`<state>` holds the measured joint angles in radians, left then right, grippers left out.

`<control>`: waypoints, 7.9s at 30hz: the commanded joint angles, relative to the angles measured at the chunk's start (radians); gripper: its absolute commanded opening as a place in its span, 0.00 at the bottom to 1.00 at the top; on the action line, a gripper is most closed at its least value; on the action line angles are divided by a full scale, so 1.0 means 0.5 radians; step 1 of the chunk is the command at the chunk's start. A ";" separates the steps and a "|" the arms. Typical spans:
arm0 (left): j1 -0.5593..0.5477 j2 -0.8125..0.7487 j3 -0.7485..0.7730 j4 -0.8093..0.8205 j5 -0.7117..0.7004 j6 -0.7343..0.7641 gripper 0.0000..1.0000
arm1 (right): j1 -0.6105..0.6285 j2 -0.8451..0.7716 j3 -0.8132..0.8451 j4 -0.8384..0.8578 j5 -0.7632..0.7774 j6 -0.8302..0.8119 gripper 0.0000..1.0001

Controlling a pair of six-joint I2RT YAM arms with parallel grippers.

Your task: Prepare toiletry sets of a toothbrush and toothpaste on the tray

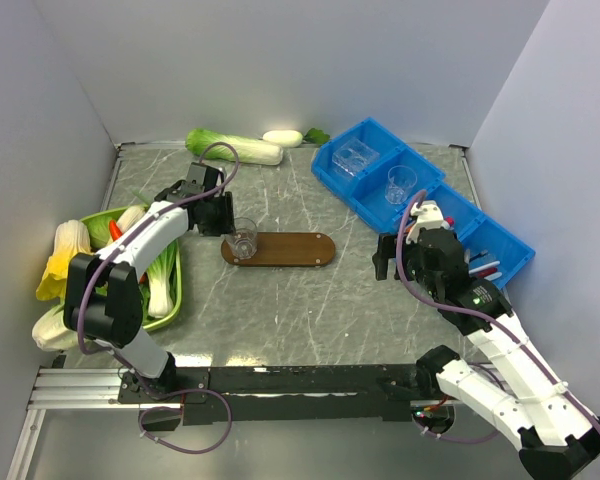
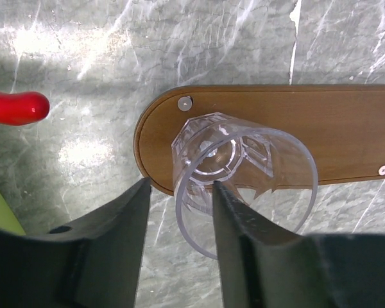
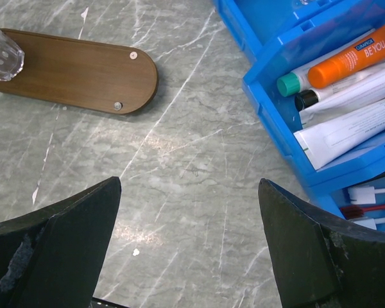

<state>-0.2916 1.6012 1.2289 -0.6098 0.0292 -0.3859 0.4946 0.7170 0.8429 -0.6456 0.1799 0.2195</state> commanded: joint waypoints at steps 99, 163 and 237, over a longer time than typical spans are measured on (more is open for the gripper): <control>0.169 -0.880 -0.350 1.128 0.251 -0.050 0.97 | -0.511 3.499 2.883 0.036 -0.455 -1.488 0.53; 0.188 -0.813 -0.323 1.106 0.319 -0.075 0.97 | -0.511 3.490 3.030 0.291 -0.507 -1.510 0.63; 0.206 -0.800 -0.316 1.097 0.331 -0.078 0.97 | -0.511 3.257 2.726 0.644 -0.363 -1.626 0.00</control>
<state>-0.1936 1.2297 1.0382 -0.0902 0.1722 -0.4236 0.2337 2.4668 2.1998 -0.3828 -0.0120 -0.5713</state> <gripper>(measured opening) 0.969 0.323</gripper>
